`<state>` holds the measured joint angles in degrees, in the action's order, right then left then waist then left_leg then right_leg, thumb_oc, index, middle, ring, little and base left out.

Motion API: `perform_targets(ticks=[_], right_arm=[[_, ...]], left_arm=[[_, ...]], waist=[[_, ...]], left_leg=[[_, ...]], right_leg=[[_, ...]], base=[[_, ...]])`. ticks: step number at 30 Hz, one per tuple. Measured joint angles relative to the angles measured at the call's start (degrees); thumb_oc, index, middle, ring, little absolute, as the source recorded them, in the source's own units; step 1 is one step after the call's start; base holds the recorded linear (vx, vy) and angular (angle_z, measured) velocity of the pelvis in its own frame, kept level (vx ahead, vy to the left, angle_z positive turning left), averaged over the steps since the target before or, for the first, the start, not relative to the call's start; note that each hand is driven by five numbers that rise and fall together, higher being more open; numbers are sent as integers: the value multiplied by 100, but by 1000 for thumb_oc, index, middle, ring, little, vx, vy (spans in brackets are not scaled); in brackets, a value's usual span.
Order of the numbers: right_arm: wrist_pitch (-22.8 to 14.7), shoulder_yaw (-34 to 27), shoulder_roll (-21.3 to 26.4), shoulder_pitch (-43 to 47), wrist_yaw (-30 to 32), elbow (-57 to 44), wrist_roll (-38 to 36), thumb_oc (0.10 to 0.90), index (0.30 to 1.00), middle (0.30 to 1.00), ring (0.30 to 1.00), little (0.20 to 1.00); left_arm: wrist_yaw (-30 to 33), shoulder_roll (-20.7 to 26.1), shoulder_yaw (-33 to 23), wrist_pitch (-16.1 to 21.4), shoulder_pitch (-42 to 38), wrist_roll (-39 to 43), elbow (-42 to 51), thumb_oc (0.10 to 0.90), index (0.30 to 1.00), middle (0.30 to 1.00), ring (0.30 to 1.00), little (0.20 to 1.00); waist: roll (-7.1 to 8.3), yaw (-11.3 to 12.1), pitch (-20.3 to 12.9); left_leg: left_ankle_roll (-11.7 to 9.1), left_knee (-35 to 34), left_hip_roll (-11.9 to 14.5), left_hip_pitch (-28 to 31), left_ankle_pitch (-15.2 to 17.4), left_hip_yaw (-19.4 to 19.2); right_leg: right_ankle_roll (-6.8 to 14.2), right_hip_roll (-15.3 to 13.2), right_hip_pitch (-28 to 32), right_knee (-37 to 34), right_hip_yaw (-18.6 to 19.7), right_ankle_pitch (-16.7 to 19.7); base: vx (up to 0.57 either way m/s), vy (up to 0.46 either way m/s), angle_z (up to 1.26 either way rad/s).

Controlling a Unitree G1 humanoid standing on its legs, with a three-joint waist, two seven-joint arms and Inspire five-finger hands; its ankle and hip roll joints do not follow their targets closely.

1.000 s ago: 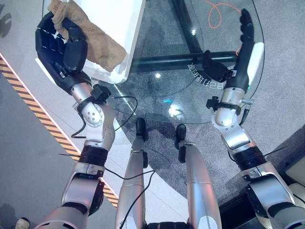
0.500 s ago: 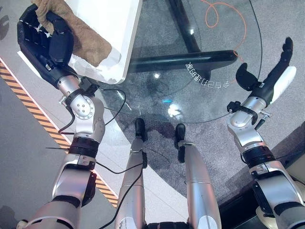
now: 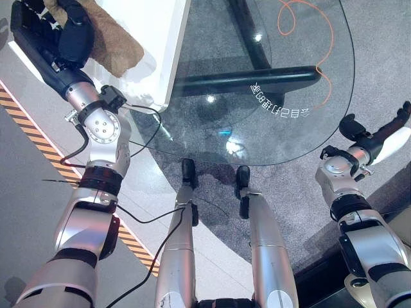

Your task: Wipe the table with a cloth and put it in the basket.

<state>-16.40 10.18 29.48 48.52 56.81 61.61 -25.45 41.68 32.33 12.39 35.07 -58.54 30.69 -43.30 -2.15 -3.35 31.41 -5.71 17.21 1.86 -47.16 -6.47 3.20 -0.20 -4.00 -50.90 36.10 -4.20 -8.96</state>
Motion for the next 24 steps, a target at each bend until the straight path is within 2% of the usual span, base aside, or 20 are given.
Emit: perform_targets(ticks=[3,9,14,21,24], right_arm=[[-42,-24,1,11,-118,254,-18,800,900,900,900,900],[-45,-110,-6,61,-530,981,-297,800,900,900,900,900],[16,-139,-5,42,-719,1209,-624,800,900,900,900,900],[211,-231,-2,59,-924,1340,-724,800,900,900,900,900],[215,-230,-2,58,-950,1341,-725,800,900,900,900,900]], left_arm=[[1,31,68,-56,-49,-61,-54,100,300,300,300,200],[-35,192,511,-465,-322,-391,-555,100,300,300,300,200],[-113,210,580,-795,-373,-548,-781,100,300,300,300,200],[-350,369,1173,-1329,-467,-1052,-983,100,300,300,300,200],[-446,371,1187,-1462,-487,-1172,-996,100,300,300,300,200]], waist=[[0,-7,0],[3,-10,1],[3,-21,2],[8,-19,2],[9,-31,3]], left_leg=[[3,-3,7,3,-2,-10],[9,-6,21,2,-7,-20],[9,-9,25,3,-8,-20],[10,-18,24,1,-8,-21],[10,-23,25,1,-8,-21]], right_leg=[[1,3,4,-11,3,12],[2,11,10,-34,1,32],[1,12,10,-38,2,33],[4,13,10,-51,1,35],[5,12,10,-59,2,35]], base=[[0,0,0],[0,0,0],[0,0,0],[0,0,0],[0,0,0]])
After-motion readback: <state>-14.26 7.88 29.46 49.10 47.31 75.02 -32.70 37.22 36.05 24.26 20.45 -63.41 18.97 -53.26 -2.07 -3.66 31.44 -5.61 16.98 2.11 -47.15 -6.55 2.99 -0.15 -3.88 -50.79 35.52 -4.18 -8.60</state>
